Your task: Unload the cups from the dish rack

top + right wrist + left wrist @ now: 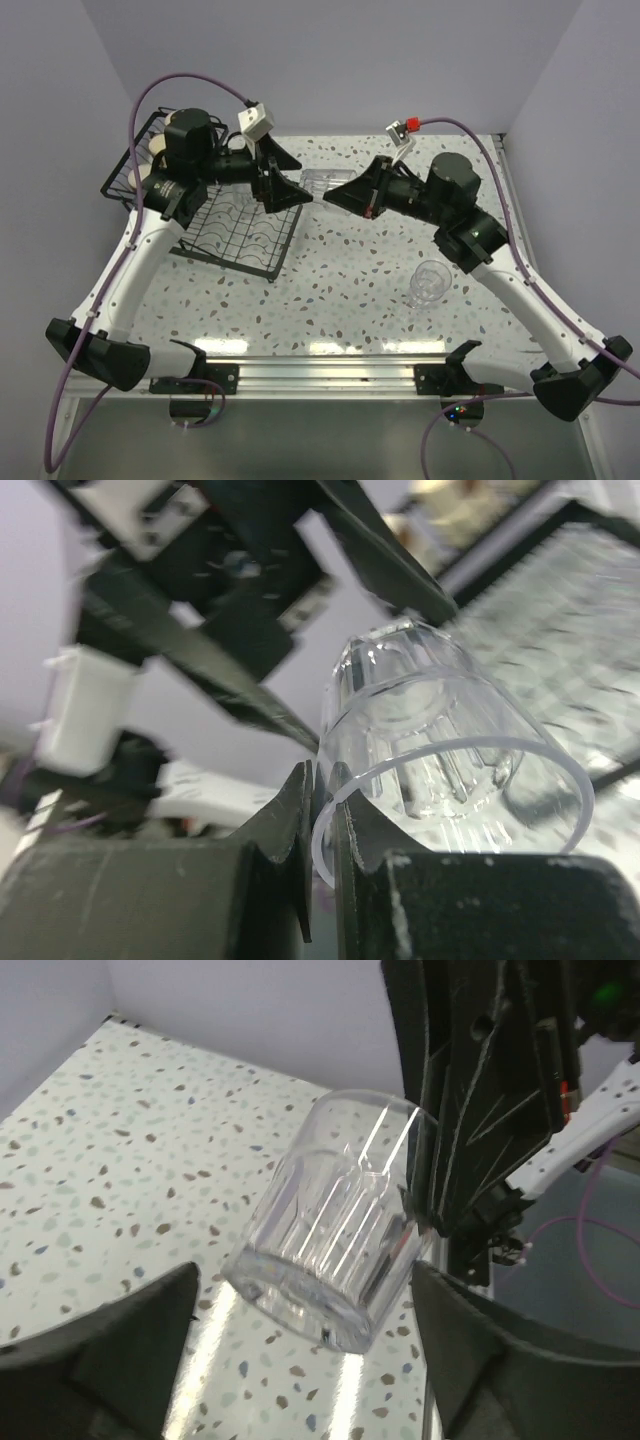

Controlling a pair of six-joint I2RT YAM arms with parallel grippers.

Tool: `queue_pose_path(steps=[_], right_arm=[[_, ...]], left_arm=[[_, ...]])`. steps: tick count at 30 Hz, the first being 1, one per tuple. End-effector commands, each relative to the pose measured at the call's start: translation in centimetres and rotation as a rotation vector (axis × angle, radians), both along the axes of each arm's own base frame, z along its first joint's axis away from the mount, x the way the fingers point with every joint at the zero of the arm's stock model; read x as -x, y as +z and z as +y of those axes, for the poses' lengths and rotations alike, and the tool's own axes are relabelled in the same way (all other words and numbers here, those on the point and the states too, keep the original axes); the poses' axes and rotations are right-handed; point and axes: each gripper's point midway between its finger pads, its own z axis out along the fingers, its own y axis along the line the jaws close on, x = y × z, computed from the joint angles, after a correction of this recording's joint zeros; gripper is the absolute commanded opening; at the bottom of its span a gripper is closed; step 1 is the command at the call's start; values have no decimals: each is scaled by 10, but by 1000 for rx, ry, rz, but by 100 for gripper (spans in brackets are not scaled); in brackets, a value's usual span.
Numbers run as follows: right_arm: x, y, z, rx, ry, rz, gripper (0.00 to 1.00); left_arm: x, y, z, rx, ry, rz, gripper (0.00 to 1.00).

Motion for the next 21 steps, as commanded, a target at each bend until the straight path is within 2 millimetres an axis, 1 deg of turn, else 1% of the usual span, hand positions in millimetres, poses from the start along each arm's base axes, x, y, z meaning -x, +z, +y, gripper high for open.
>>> queue_pose_path(steps=[1, 2, 3, 5, 6, 7, 8, 9, 11, 12, 13, 14, 15, 16, 17, 18, 20, 21], right_arm=[[-26, -32, -46, 289, -284, 13, 0], [-27, -38, -55, 345, -315, 15, 0], [-23, -50, -73, 445, -361, 55, 0], [-19, -65, -95, 589, -396, 50, 0], [-11, -75, -118, 699, -438, 97, 0], [-6, -83, -127, 770, -439, 115, 0], [1, -88, -137, 825, -438, 139, 0], [18, -98, -154, 917, -426, 195, 0], [33, -108, -174, 1011, -435, 250, 0], [49, -117, -186, 1075, -415, 301, 0], [55, -120, -193, 1103, -417, 325, 0], [60, -123, -202, 1138, -437, 341, 0], [70, -130, -211, 1187, -435, 383, 0], [73, -135, -218, 1223, -438, 402, 0], [75, -140, -222, 1256, -439, 410, 0], [78, -153, -225, 1290, -426, 435, 0], [76, -163, -225, 1315, -425, 457, 0], [72, -172, -223, 1335, -414, 465, 0]], left_arm=[[-36, -13, 13, -88, 175, -123, 100], [-41, -17, 17, -114, 209, -133, 100], [-53, -21, 26, -150, 293, -142, 100], [-61, -27, 37, -205, 359, -169, 100], [-68, -31, 45, -235, 413, -179, 100], [-70, -36, 50, -260, 433, -190, 100], [-70, -37, 54, -274, 450, -195, 100], [-73, -40, 59, -294, 480, -198, 100], [-72, -47, 64, -324, 489, -201, 100], [-72, -49, 66, -335, 496, -203, 100], [-72, -52, 67, -344, 496, -200, 100], [-71, -52, 68, -345, 497, -207, 100], [-71, -53, 68, -350, 496, -209, 100], [-71, -58, 69, -355, 494, -203, 100], [-69, -56, 69, -350, 495, -210, 100], [-69, -57, 69, -350, 494, -211, 100], [-69, -60, 69, -354, 491, -211, 100], [-69, -60, 69, -355, 491, -209, 100]])
